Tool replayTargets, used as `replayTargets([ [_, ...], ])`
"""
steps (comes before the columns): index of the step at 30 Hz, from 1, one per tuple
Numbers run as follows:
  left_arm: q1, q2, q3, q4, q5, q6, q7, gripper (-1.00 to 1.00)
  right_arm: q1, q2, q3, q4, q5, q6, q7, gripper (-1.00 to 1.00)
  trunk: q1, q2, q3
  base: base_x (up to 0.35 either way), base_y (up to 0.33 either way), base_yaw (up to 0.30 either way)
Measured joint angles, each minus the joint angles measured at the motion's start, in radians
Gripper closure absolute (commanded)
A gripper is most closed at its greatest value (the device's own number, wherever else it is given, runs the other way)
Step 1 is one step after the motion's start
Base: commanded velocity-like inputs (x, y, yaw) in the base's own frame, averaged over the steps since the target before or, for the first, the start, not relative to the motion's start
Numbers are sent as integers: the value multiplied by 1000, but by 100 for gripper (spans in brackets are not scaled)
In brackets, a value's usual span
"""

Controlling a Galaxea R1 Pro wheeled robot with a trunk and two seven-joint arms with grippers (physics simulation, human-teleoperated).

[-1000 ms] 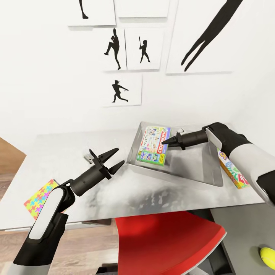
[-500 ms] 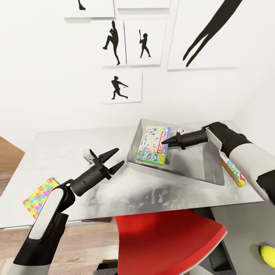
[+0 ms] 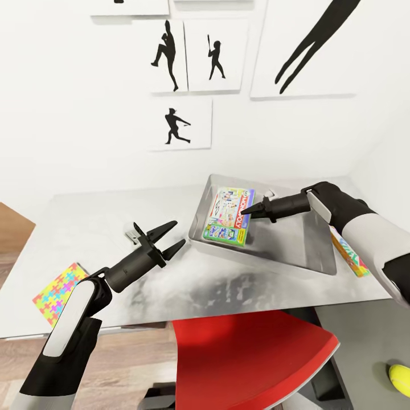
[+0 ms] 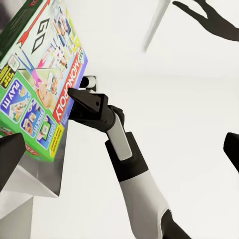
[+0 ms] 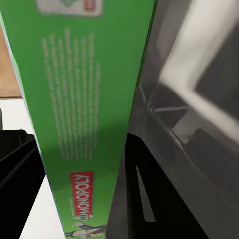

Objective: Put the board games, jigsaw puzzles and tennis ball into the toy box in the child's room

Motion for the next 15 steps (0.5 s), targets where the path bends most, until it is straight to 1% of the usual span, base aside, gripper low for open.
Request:
replayTargets([
  [15, 0, 0, -1, 0, 0, 0, 0, -100, -2, 0, -1, 0, -1, 0, 0, 100, 0, 0, -3, 0, 0, 0],
])
